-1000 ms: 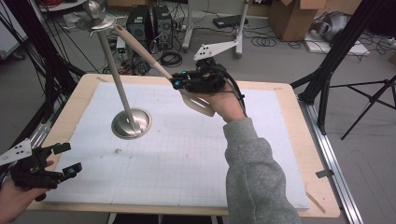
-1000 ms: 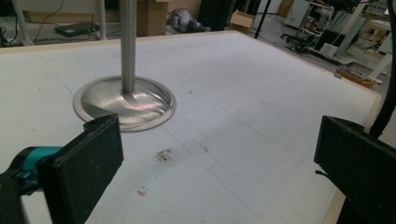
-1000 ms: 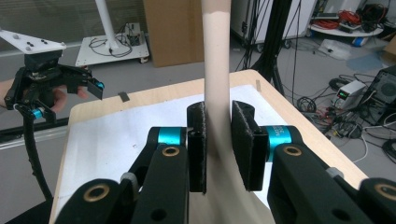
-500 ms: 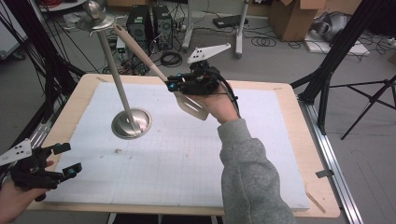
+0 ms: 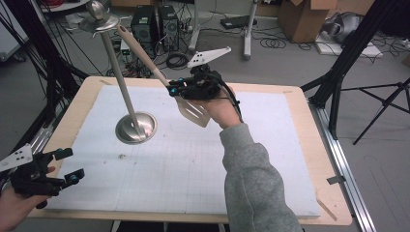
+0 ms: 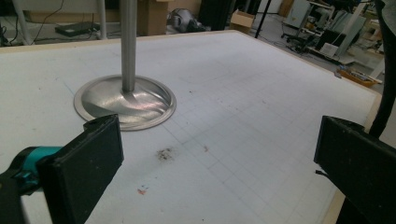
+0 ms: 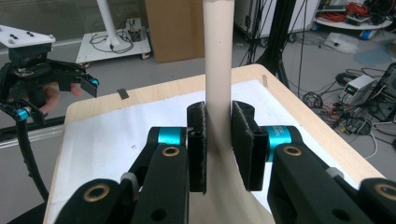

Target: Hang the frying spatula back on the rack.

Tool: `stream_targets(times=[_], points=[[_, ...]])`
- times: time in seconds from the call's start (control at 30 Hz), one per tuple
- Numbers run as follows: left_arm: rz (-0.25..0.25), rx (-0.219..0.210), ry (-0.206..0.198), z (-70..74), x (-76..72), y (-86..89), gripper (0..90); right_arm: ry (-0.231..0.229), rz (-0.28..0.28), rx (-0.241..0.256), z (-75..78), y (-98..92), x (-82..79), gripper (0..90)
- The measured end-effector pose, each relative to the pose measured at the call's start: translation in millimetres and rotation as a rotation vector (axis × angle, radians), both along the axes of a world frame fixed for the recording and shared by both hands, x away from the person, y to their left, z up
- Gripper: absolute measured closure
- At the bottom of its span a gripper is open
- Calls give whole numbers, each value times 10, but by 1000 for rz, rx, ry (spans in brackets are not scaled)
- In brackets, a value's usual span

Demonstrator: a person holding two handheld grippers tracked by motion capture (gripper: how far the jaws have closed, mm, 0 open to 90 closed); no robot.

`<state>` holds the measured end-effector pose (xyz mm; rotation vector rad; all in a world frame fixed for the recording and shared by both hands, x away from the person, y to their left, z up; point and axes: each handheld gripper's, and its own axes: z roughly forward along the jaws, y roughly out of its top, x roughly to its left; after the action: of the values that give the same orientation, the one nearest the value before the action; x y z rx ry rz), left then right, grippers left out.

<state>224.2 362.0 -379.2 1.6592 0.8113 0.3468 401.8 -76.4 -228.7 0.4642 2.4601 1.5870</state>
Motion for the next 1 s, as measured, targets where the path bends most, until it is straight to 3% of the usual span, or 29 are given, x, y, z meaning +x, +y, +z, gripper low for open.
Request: stream_targets(times=[1.0], points=[[-4, -7, -9, 14, -16, -6, 18, 9, -4, -16, -153, 271, 101, 770]])
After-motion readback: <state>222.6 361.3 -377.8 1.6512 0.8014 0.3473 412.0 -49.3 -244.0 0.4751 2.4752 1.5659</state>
